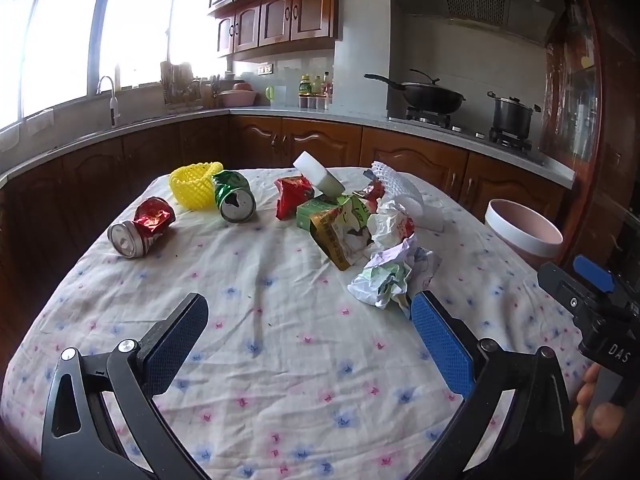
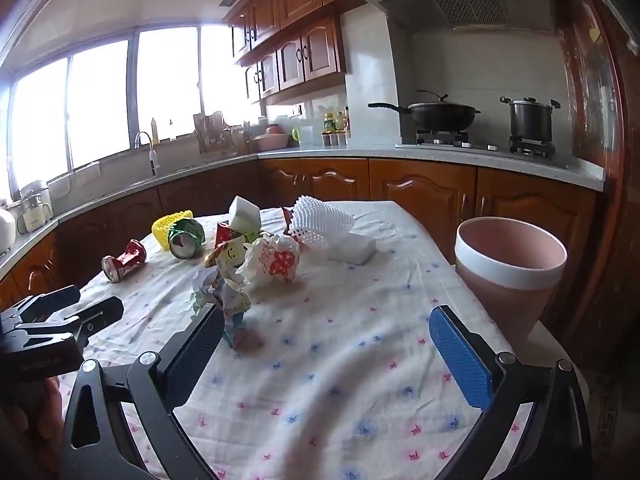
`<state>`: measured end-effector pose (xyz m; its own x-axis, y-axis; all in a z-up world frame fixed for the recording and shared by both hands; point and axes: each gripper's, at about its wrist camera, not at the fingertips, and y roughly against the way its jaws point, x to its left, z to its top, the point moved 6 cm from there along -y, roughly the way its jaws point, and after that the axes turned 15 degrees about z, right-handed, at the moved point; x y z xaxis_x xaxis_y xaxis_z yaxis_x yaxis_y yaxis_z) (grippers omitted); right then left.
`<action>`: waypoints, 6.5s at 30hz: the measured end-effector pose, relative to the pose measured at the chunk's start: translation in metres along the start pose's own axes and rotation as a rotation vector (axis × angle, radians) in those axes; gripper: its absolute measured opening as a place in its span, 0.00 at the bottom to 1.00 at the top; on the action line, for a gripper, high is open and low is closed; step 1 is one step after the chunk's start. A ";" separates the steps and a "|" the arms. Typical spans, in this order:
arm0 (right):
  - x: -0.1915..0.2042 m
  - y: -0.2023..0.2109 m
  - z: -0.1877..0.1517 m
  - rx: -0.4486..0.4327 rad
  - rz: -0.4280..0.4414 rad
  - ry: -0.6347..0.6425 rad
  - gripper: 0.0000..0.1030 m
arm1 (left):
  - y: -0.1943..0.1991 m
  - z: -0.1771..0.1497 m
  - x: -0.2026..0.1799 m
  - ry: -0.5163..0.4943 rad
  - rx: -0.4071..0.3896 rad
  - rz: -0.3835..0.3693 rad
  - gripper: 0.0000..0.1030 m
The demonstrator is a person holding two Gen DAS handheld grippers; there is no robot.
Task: Collect trash
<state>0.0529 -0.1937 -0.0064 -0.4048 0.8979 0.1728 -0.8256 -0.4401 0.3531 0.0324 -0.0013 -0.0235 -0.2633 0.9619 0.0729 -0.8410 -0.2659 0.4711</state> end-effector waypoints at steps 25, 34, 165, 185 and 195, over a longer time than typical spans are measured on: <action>0.005 -0.001 0.000 -0.015 0.049 0.006 1.00 | -0.001 0.001 -0.005 -0.008 0.007 -0.011 1.00; 0.005 -0.001 0.001 -0.019 0.061 0.002 1.00 | -0.001 0.001 -0.006 -0.005 0.011 -0.014 1.00; -0.231 -0.011 0.077 0.018 -0.039 -0.382 0.39 | -0.086 0.116 -0.293 -0.256 0.272 -0.619 0.16; -0.322 -0.042 0.069 0.183 -0.191 -0.408 0.42 | -0.139 0.101 -0.425 -0.450 0.442 -0.606 0.18; -0.339 -0.052 0.056 0.223 -0.170 -0.453 0.58 | -0.155 0.093 -0.435 -0.458 0.493 -0.598 0.48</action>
<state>0.2555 -0.4750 -0.0318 -0.0216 0.8886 0.4582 -0.7414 -0.3217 0.5889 0.3213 -0.3725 -0.0465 0.4565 0.8896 -0.0122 -0.4509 0.2431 0.8588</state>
